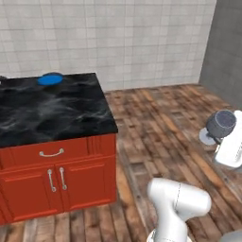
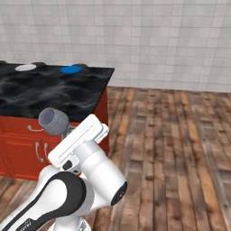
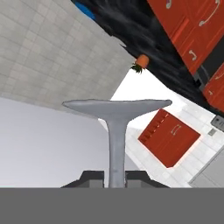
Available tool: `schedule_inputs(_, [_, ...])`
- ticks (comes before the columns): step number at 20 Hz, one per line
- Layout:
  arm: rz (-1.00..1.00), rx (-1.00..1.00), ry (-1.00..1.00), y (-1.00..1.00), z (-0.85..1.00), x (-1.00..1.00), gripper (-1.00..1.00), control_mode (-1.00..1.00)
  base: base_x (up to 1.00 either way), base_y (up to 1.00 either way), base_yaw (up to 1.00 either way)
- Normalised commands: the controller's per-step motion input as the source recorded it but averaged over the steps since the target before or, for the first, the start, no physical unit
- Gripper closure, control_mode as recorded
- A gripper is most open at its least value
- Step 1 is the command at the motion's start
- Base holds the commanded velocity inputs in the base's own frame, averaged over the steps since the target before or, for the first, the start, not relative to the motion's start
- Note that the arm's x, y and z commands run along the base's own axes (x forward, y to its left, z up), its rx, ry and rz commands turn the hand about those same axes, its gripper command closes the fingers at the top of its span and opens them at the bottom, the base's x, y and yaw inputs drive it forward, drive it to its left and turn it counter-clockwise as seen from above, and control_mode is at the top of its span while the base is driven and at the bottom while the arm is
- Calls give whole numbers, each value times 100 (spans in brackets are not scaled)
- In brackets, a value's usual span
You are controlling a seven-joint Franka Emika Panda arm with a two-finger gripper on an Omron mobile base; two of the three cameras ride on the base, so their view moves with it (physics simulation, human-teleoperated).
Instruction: Retrieve the wine glasses from the counter and place one next to each plate.
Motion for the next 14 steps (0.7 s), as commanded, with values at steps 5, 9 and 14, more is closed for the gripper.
schedule_inputs(5, [0, 0, 0, 0, 0, 0, 100, 100, 100, -86, 0])
schedule_inputs(9, [0, 0, 0, 0, 0, 0, 100, 100, 100, -100, 5])
schedule_inputs(14, [0, 0, 0, 0, 0, 0, 100, 100, 100, -100, 13])
